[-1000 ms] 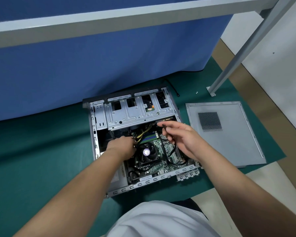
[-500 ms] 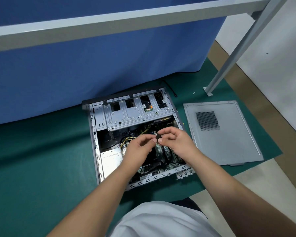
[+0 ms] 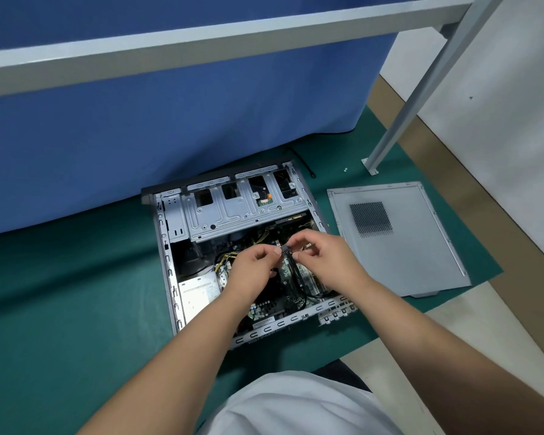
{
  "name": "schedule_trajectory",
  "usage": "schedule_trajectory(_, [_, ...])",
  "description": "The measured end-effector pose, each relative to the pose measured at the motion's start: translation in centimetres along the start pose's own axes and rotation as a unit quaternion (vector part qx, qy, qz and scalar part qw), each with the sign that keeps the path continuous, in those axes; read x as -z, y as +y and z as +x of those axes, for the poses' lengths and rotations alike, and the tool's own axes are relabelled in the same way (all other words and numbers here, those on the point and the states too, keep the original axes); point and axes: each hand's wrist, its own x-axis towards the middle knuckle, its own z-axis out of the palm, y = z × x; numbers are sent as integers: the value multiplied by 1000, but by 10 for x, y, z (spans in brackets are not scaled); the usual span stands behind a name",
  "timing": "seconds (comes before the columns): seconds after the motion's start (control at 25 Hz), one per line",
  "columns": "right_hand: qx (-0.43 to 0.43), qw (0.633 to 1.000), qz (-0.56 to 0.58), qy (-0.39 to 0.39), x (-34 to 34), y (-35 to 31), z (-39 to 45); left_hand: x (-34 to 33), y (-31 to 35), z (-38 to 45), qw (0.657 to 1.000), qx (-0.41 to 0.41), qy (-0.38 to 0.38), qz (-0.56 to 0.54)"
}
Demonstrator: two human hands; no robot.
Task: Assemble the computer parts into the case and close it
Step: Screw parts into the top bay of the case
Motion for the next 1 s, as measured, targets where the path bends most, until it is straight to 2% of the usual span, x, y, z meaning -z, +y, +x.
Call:
schedule_trajectory(0.36, [84,983,-163,1,19,21,20,-31,9,29,994,81,-17,-68])
schedule_trajectory(0.48, [155,949,-274,-6,31,27,34,-45,11,38,992,95,-3,-87])
schedule_trajectory(0.68, [307,862,-405,1,48,39,65,-63,15,56,982,106,48,-149])
schedule_trajectory(0.84, [348,831,-434,-8,55,50,84,-74,13,66,966,119,74,-216])
schedule_trajectory(1.0, [369,821,-435,-21,62,57,92,-81,12,71,953,144,61,-258])
